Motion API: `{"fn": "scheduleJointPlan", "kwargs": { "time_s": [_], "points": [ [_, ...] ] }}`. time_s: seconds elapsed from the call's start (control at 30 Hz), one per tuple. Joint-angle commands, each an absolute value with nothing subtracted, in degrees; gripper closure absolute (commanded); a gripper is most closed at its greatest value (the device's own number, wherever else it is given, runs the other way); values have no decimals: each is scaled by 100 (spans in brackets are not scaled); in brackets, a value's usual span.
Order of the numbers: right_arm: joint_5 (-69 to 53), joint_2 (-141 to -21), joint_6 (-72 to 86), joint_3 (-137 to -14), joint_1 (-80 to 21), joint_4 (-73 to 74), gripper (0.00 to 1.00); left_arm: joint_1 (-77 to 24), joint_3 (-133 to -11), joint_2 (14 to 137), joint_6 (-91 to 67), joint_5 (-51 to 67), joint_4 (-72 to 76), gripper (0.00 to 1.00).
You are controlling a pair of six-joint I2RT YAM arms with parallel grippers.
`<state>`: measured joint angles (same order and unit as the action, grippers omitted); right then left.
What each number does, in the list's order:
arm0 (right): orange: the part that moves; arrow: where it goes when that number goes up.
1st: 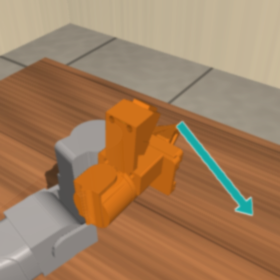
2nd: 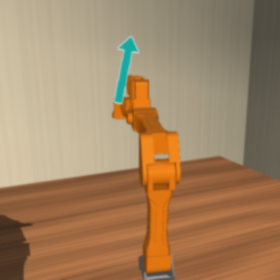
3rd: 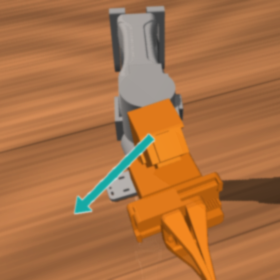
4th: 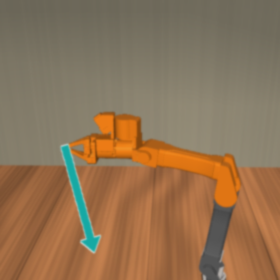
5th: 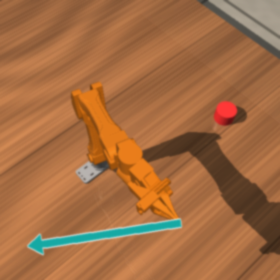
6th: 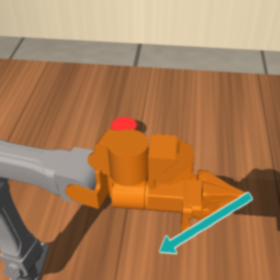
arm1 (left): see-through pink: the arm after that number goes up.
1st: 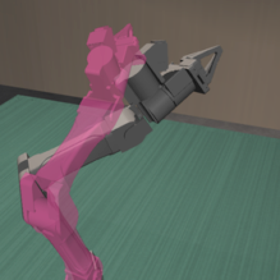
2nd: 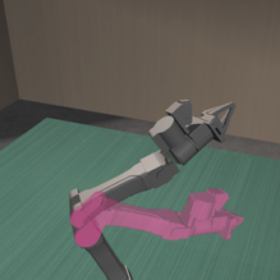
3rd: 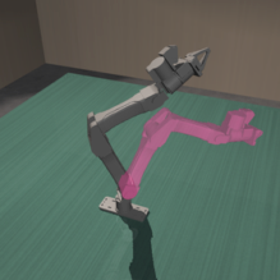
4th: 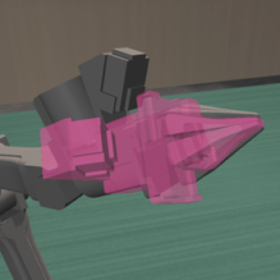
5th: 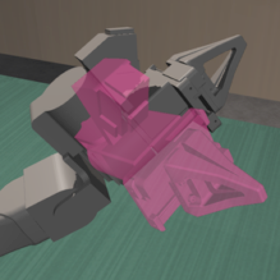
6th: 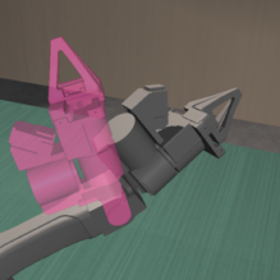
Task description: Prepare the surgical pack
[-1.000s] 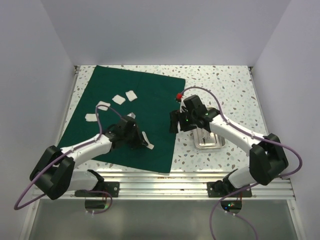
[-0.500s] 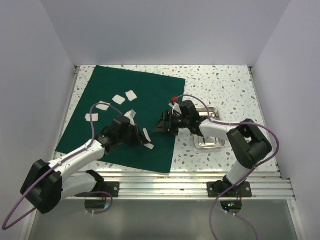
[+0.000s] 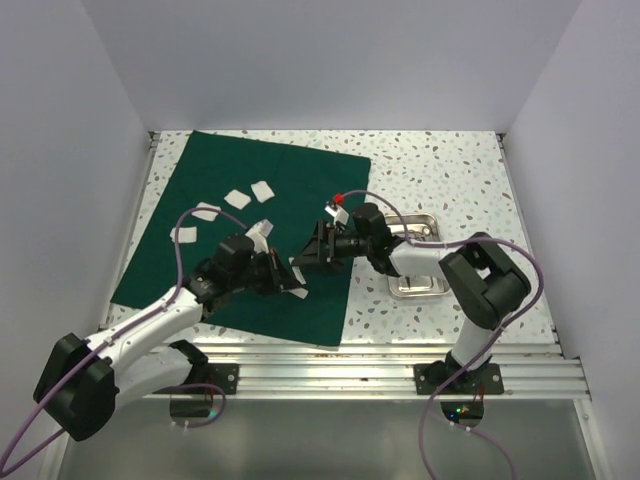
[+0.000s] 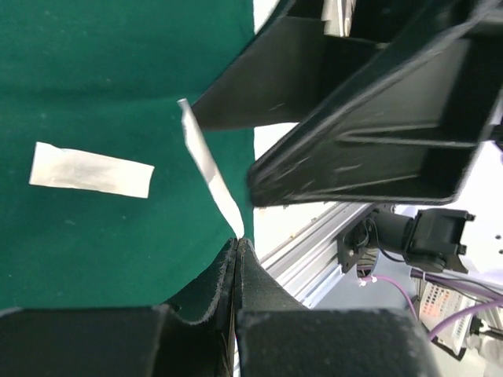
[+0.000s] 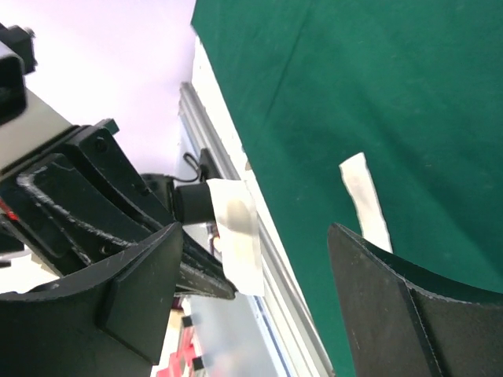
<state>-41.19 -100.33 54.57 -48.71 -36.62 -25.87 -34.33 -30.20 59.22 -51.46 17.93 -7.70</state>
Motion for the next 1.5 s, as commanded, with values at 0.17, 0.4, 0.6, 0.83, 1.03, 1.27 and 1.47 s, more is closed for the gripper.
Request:
{"fn": "scheduleJointPlan", "kwargs": {
  "time_s": [0.17, 0.4, 0.6, 0.83, 1.03, 1.27, 1.47],
  "points": [
    [-4500, -10345, 5870, -5001, -3823, -3541, 25, -3507, -3032, 5687, -5019, 2083, -352, 100],
    [-4685, -10555, 6574, -4773, -3823, -4710, 35, -3507, -3006, 5739, -4905, 2004, -395, 100],
    [-4720, -10547, 6689, -4676, -3815, -4966, 47, -3507, -2997, 5871, -4843, 1960, -422, 100],
    [-4641, -10266, 6241, -4694, -3815, -4298, 55, -3507, -2997, 5889, -4834, 1925, -422, 100],
    [-4650, -10204, 6161, -4562, -3823, -4280, 63, -3507, -3006, 5836, -4852, 1864, -457, 100],
    [-4676, -10090, 6117, -4535, -3823, -4245, 71, -3507, -2953, 5836, -4922, 1846, -431, 100],
    [-4632, -10020, 6003, -4561, -3806, -3965, 86, -3507, -2962, 5810, -4922, 1802, -492, 78]
  ]
}}
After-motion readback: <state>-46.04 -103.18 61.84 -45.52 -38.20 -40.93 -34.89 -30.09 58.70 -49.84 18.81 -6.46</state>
